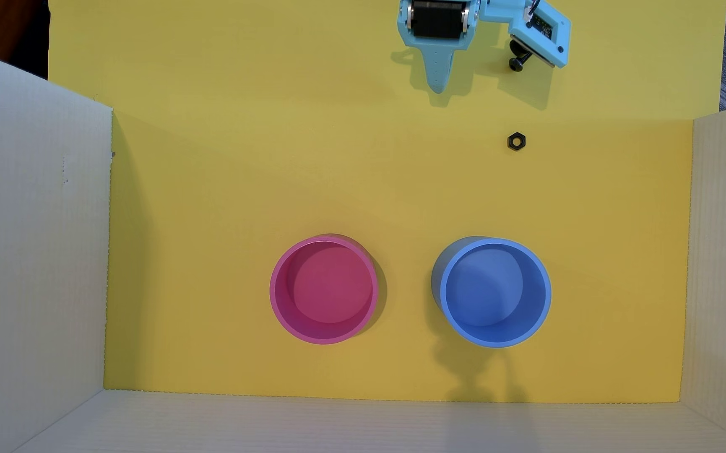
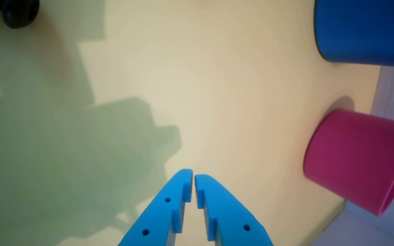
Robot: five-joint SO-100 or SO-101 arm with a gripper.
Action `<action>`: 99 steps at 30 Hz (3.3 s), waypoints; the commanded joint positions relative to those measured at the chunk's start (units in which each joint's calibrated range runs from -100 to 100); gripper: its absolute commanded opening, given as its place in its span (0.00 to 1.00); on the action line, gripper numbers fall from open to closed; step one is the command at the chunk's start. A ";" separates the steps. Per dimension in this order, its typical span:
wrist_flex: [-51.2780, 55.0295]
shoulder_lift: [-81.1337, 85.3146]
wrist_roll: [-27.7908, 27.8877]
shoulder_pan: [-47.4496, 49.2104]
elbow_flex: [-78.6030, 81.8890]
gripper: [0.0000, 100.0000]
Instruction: Pick up the bolt and place it in the pink box
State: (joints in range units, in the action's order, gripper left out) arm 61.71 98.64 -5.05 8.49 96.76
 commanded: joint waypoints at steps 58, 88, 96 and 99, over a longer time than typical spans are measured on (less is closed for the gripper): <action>13.15 -52.01 16.18 23.37 -40.81 0.16; -0.15 -68.17 12.11 26.16 -39.72 0.16; -3.58 -68.17 11.85 26.24 -36.65 0.16; -3.67 -68.17 11.85 26.24 -36.65 0.16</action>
State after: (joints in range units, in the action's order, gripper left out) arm 58.72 30.59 7.01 34.60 60.36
